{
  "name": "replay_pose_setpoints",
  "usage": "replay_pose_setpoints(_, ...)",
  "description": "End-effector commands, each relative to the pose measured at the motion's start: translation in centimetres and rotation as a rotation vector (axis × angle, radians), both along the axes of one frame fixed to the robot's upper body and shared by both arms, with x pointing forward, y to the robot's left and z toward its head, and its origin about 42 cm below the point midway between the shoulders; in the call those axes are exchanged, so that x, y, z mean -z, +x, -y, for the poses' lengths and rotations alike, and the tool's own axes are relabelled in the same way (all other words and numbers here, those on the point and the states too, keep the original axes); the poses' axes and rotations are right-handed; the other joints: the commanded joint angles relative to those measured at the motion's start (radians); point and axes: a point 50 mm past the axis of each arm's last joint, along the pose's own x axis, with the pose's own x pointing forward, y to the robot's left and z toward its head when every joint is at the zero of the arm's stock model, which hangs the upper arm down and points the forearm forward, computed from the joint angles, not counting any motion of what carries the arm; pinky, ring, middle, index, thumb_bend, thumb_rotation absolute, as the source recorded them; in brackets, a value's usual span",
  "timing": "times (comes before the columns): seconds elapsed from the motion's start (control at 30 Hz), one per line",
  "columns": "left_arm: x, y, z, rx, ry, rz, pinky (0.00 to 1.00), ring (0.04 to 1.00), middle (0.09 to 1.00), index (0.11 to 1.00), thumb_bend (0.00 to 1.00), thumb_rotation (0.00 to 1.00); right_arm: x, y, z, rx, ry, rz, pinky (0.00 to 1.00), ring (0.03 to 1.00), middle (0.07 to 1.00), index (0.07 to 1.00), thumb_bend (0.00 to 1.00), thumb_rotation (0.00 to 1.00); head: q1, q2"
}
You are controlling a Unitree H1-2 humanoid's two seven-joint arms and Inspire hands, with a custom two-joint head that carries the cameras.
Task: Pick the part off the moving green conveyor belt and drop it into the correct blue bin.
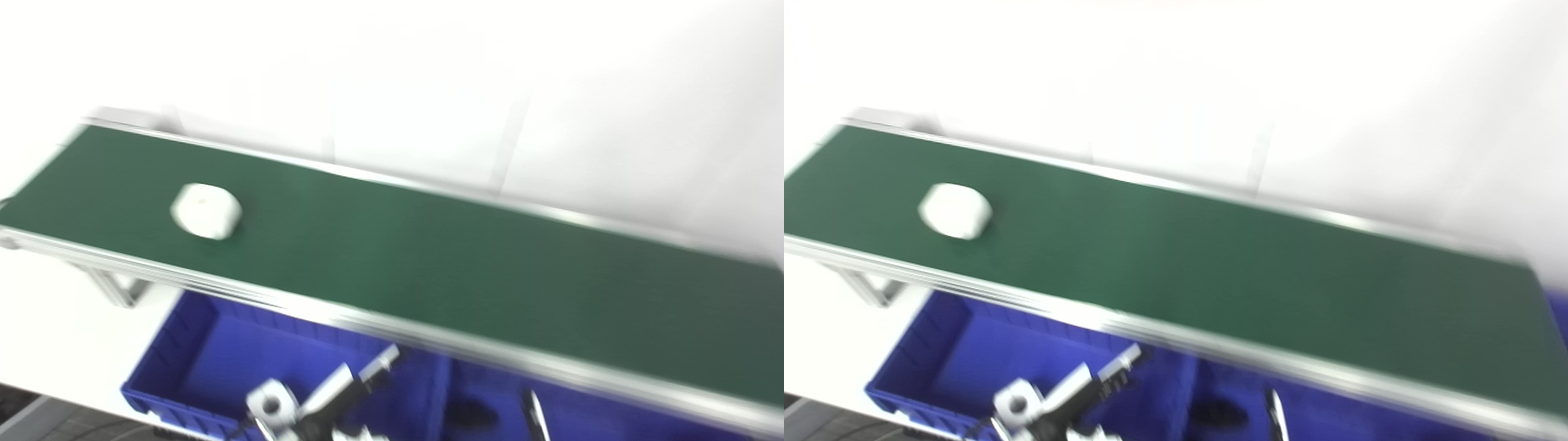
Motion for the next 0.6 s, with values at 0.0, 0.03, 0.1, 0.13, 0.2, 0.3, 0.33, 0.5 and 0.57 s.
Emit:
replay_pose_setpoints(0.0, -1.16, 0.89, 0.36, -0.001, -0.014, 0.092, 0.89, 1.000, 1.000, 1.000, 0.81, 0.45, -0.55, 0.37, 0.39, 0.008, 0.016, 0.055, 1.00, 0.987, 0.996, 1.000, 0.84, 0.89, 0.001, 0.000)
replay_pose_setpoints(0.03, -1.14, 0.86, 0.36, -0.002, -0.014, 0.092, 0.89, 1.000, 1.000, 1.000, 0.81, 0.45, -0.55, 0.39, 0.38, 0.014, 0.020, 0.056, 1.00, 0.988, 0.996, 1.000, 0.84, 0.89, 0.001, -0.013)
replay_pose_setpoints(0.1, -1.11, 0.83, 0.32, -0.002, -0.014, 0.092, 0.89, 1.000, 1.000, 1.000, 0.80, 0.44, -0.59, 0.41, 0.39, 0.024, 0.017, 0.063, 1.00, 0.986, 0.993, 1.000, 0.84, 0.87, -0.004, -0.019)
replay_pose_setpoints(0.13, -1.10, 0.83, 0.29, -0.003, -0.013, 0.093, 0.89, 1.000, 1.000, 1.000, 0.80, 0.43, -0.61, 0.40, 0.40, 0.027, 0.014, 0.067, 1.00, 0.987, 0.993, 1.000, 0.84, 0.88, -0.004, -0.019)
replay_pose_setpoints(0.2, -1.10, 0.86, 0.24, -0.004, -0.014, 0.093, 0.89, 1.000, 1.000, 1.000, 0.80, 0.42, -0.61, 0.35, 0.41, 0.032, 0.009, 0.071, 1.00, 0.985, 0.993, 1.000, 0.83, 0.88, -0.012, -0.025)
replay_pose_setpoints(0.3, -1.07, 0.89, 0.20, -0.008, -0.025, 0.088, 0.88, 0.999, 1.000, 1.000, 0.81, 0.42, -0.51, 0.30, 0.37, 0.032, 0.000, 0.074, 0.99, 0.981, 0.988, 1.000, 0.82, 0.87, -0.014, -0.026)
replay_pose_setpoints(0.33, -1.05, 0.92, 0.19, -0.012, -0.031, 0.086, 0.88, 1.000, 1.000, 1.000, 0.81, 0.41, -0.47, 0.34, 0.35, 0.031, -0.005, 0.077, 0.99, 0.981, 0.987, 1.000, 0.83, 0.88, -0.016, -0.028)
replay_pose_setpoints(0.5, -1.43, 1.17, 0.24, -0.035, -0.060, 0.098, 0.88, 0.997, 1.000, 1.000, 0.82, 0.39, -0.39, 0.50, 0.27, 0.027, -0.008, 0.079, 0.98, 0.977, 0.983, 1.000, 0.82, 0.87, -0.023, -0.033)
replay_pose_setpoints(0.57, -2.01, 1.22, 0.29, -0.046, -0.071, 0.123, 0.89, 0.998, 1.000, 1.000, 0.82, 0.38, -0.33, 0.53, 0.23, 0.024, -0.011, 0.079, 0.98, 0.976, 0.983, 1.000, 0.82, 0.87, -0.028, -0.032)
